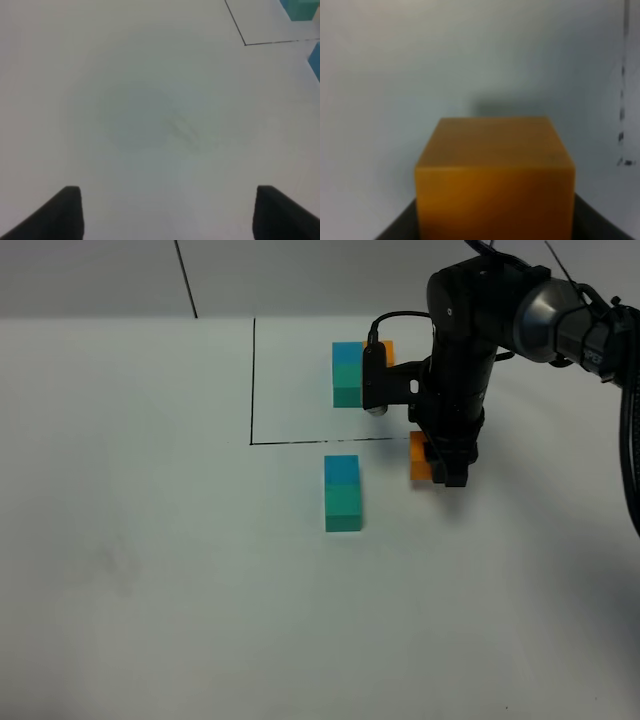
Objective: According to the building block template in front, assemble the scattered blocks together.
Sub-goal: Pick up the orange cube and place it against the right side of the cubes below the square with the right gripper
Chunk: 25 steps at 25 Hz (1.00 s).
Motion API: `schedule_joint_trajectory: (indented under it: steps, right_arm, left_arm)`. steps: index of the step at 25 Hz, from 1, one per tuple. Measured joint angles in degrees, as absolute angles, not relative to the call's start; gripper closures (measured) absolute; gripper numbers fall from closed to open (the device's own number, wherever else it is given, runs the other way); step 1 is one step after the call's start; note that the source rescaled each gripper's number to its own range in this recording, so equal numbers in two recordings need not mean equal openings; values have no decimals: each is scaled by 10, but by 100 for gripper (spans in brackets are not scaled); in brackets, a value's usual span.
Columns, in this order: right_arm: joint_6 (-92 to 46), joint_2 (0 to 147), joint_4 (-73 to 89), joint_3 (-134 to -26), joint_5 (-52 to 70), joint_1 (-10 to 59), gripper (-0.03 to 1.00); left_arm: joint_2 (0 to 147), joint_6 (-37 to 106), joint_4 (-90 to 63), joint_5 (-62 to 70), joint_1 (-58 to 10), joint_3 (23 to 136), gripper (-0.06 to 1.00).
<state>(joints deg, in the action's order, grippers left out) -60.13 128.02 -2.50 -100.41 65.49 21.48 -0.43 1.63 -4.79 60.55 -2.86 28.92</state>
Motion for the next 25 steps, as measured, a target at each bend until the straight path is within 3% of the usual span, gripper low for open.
schedule_joint_trajectory:
  steps: [25]
  right_arm:
    - [-574,1352,20,-1044,623,229,94]
  left_arm:
    - [-4,16,-48,606,-29,289,45]
